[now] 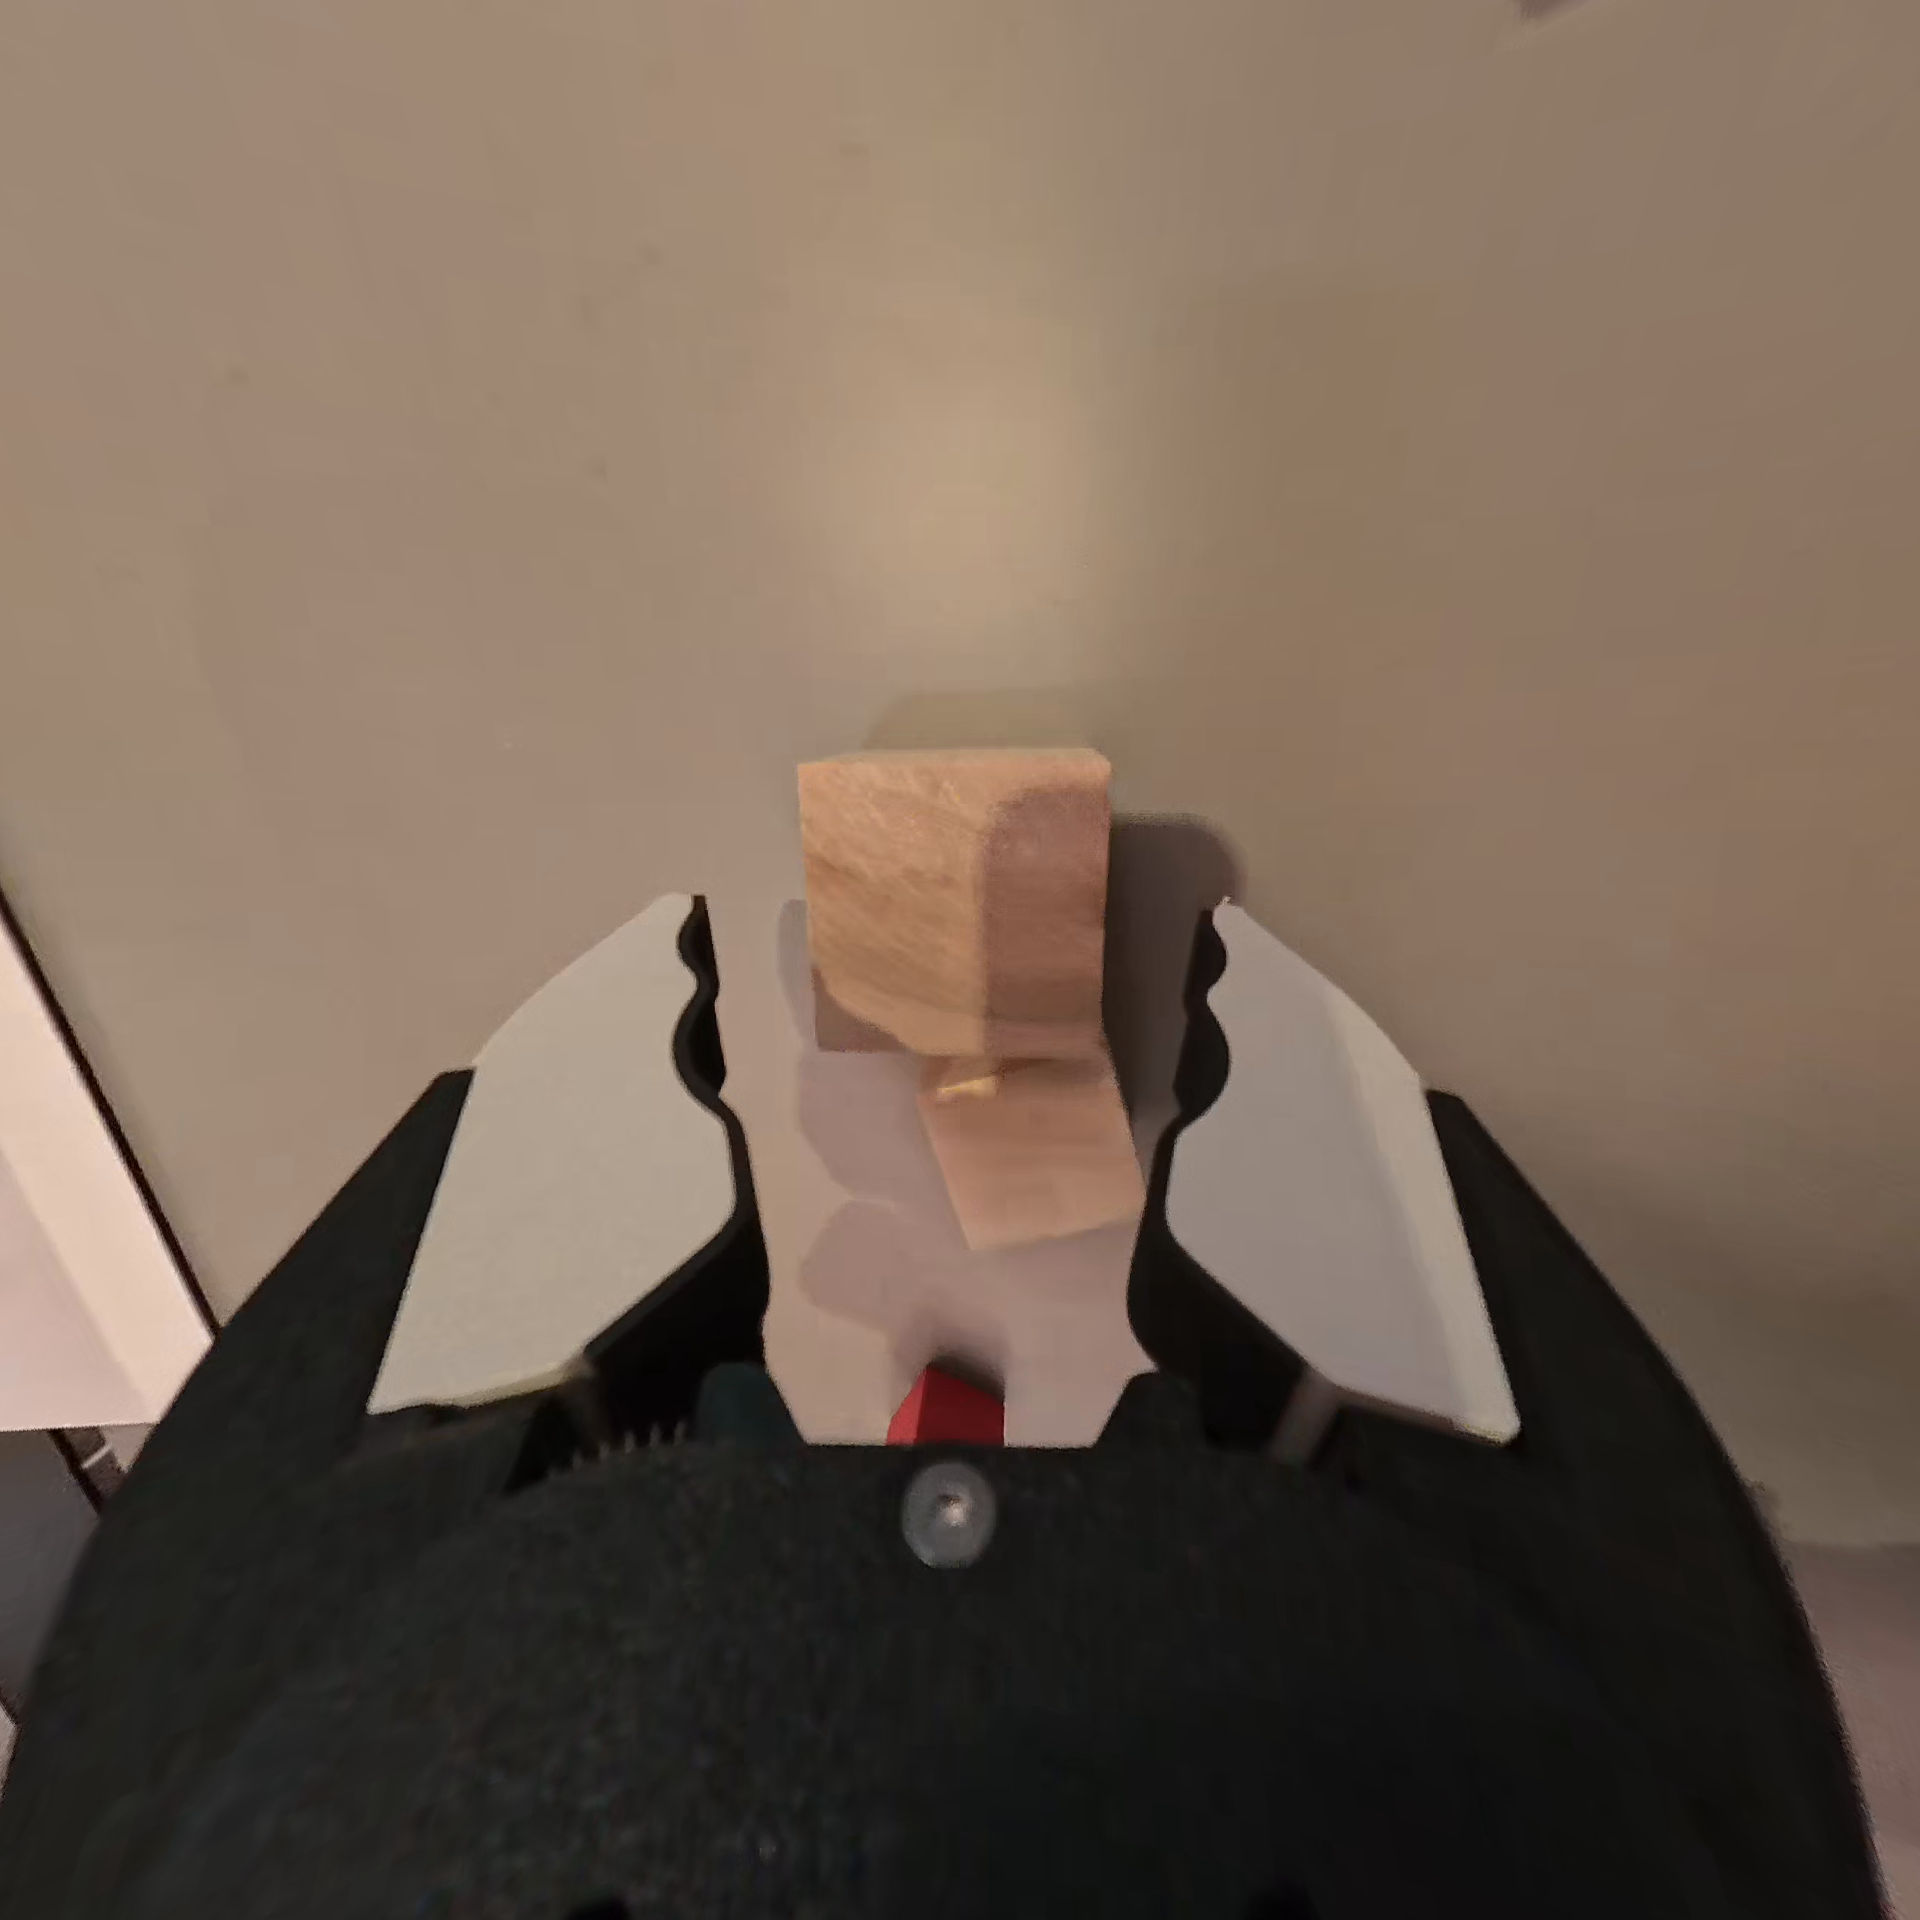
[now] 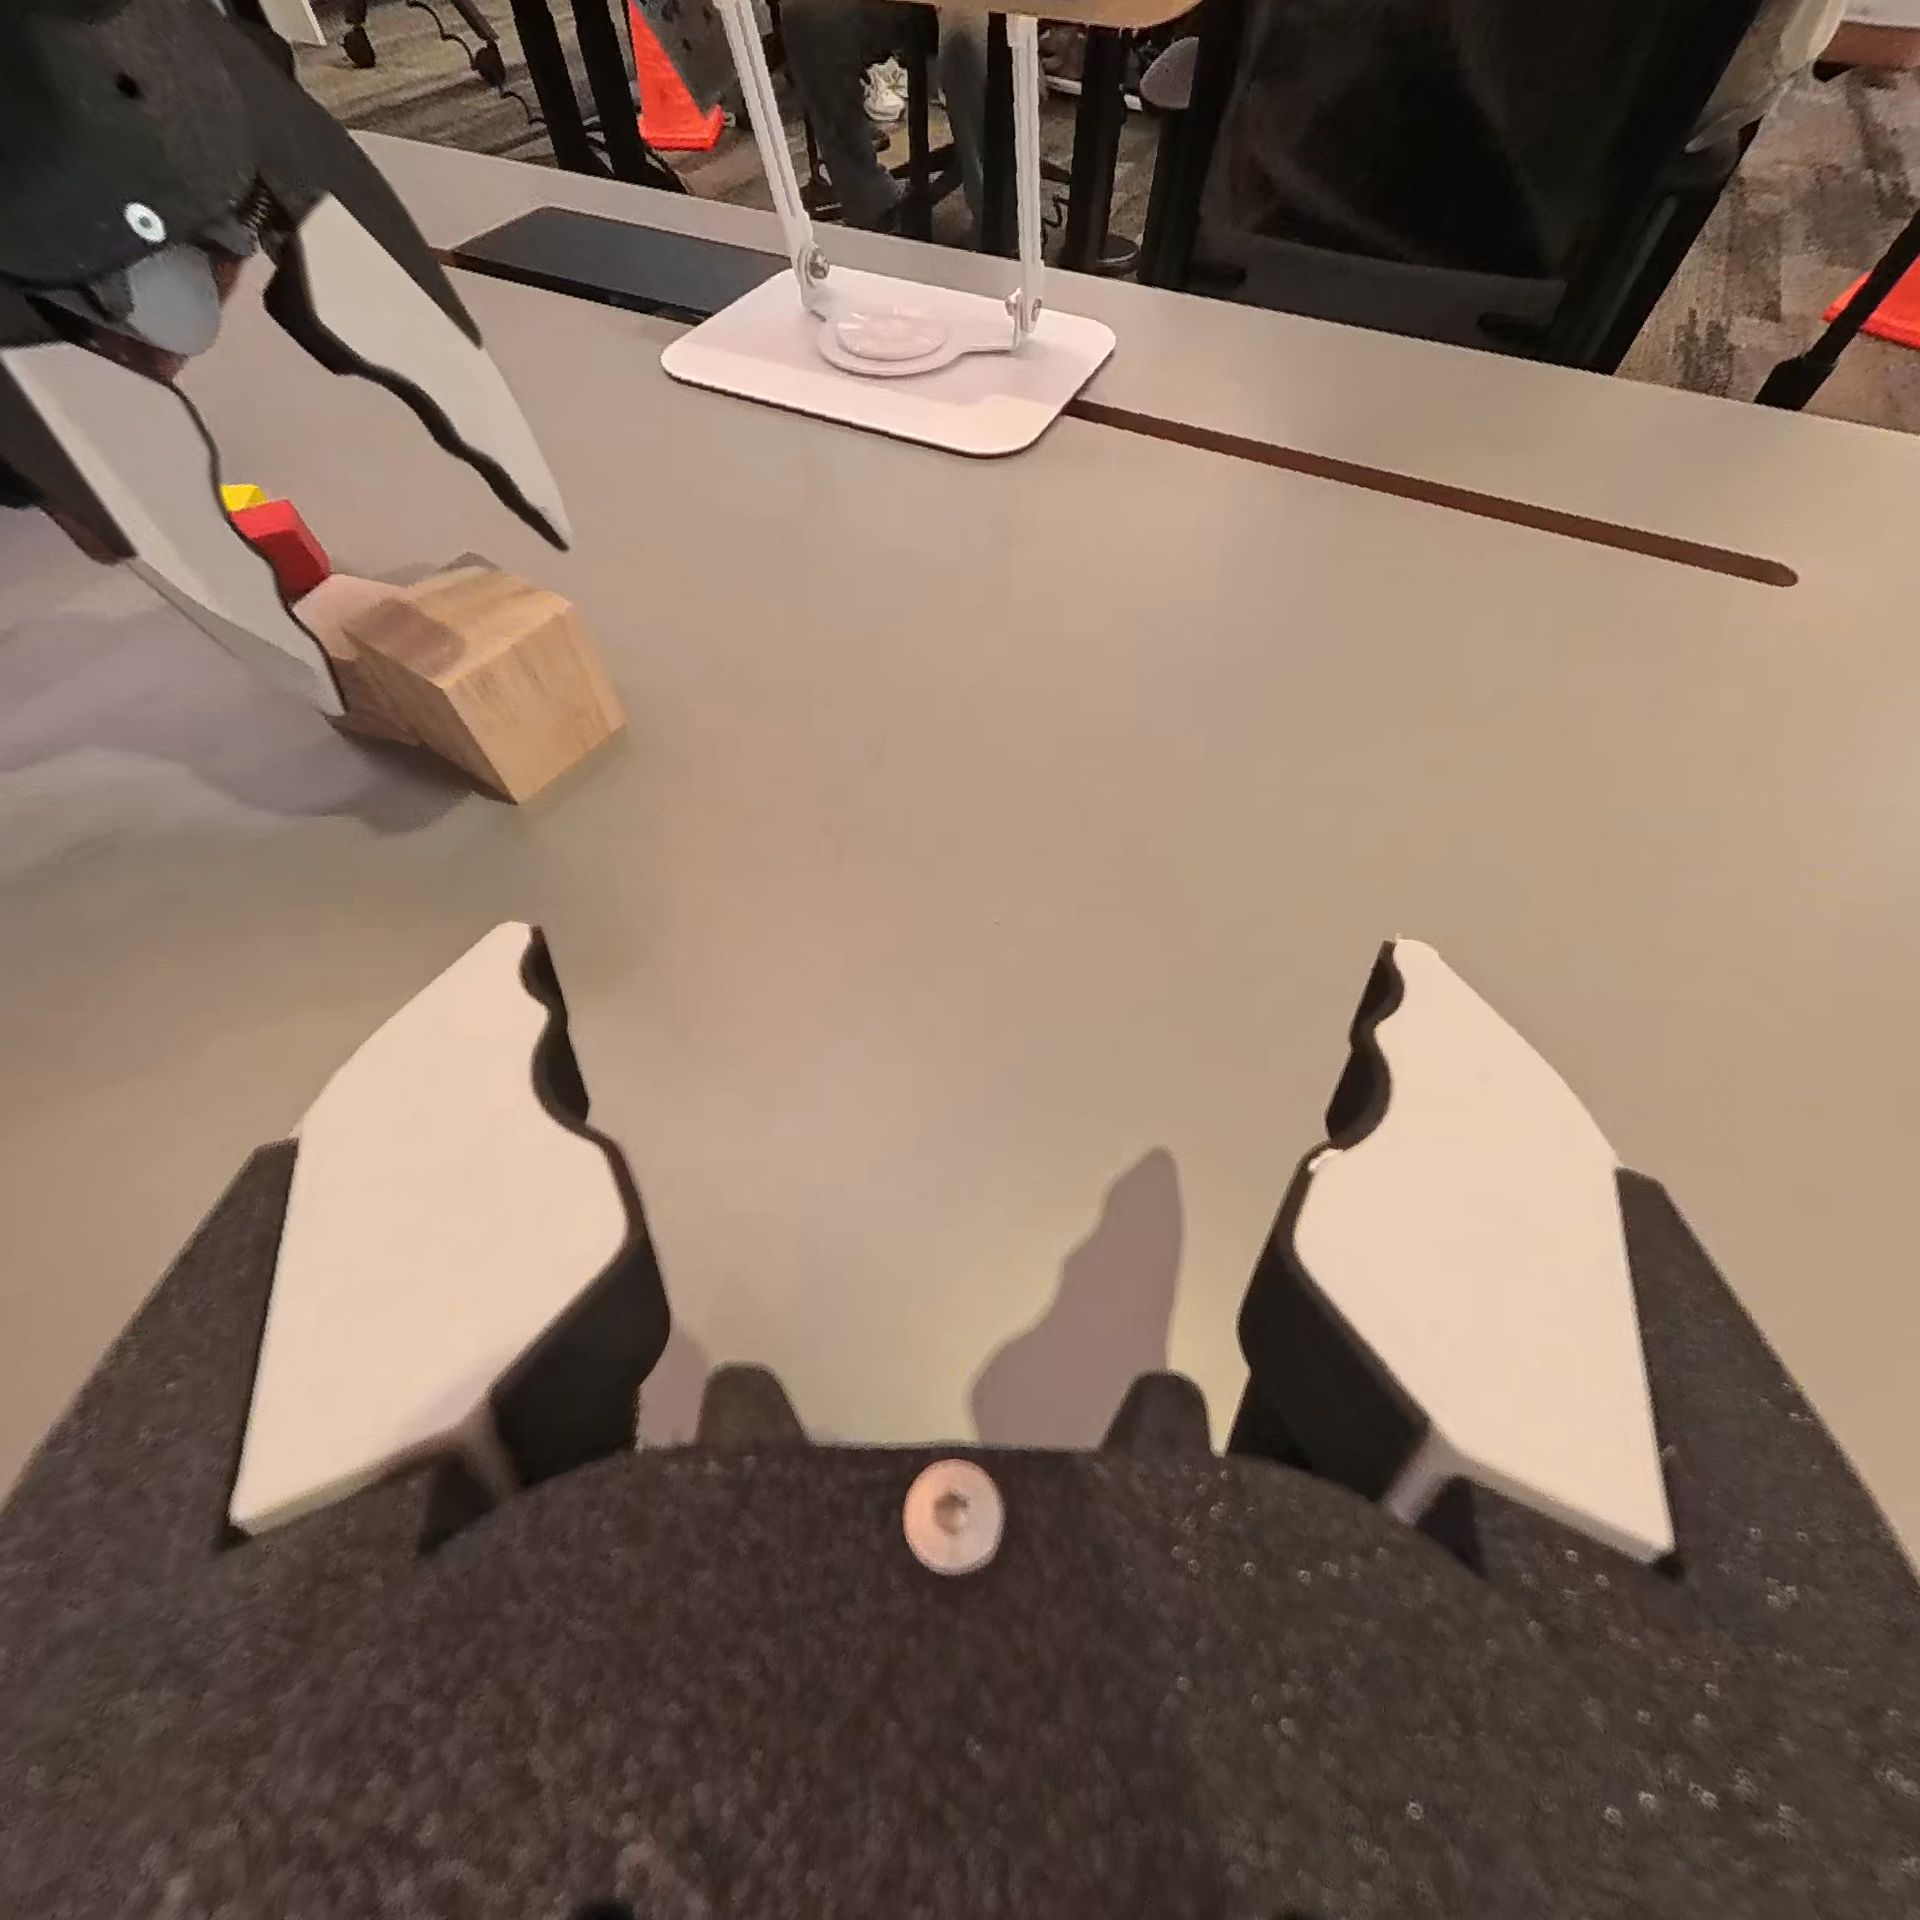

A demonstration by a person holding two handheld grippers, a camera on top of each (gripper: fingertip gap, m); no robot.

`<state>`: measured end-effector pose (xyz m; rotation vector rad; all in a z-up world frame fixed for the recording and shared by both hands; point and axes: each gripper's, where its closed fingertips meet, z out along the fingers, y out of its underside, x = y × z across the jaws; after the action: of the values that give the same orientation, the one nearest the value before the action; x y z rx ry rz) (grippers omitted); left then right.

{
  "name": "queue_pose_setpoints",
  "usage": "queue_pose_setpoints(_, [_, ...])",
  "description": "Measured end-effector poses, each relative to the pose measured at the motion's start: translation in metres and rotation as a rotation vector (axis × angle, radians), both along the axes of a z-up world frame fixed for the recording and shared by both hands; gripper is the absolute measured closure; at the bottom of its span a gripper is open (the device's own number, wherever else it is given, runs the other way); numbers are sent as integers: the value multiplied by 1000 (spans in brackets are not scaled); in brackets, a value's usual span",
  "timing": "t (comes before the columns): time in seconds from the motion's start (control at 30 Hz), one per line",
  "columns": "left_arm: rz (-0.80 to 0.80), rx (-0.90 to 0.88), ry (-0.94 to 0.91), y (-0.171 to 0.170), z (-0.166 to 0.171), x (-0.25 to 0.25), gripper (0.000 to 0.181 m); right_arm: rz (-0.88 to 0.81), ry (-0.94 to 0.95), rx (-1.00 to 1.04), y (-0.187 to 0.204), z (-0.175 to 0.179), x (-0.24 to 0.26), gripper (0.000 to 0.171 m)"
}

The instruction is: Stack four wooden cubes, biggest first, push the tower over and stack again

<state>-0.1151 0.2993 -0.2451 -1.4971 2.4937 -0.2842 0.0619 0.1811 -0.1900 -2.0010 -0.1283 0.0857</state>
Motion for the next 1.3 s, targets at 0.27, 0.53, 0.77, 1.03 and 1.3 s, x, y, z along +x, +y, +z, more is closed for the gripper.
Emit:
queue_pose_setpoints(0.27, [38, -35, 109, -2, -23, 1, 122, 4, -2, 2, -1, 1, 0, 33])
queue_pose_setpoints(0.53, [161, -105, -3, 2, -6, 14, 123, -18, -4, 21, -11, 8, 5, 37])
queue_pose_setpoints(0.77, [425, -5, -251, 40, 82, -20, 123, -26, -18, -1, -18, 7, 7, 38])
queue_pose_setpoints(1.03, [967, 123, -358, 121, 160, -206, 123, -9, 0, -11, -15, 3, 2, 39])
queue_pose_setpoints(1.3, [1414, 155, -286, 156, 126, -379, 122, 24, -2, -12, -5, 3, -5, 40])
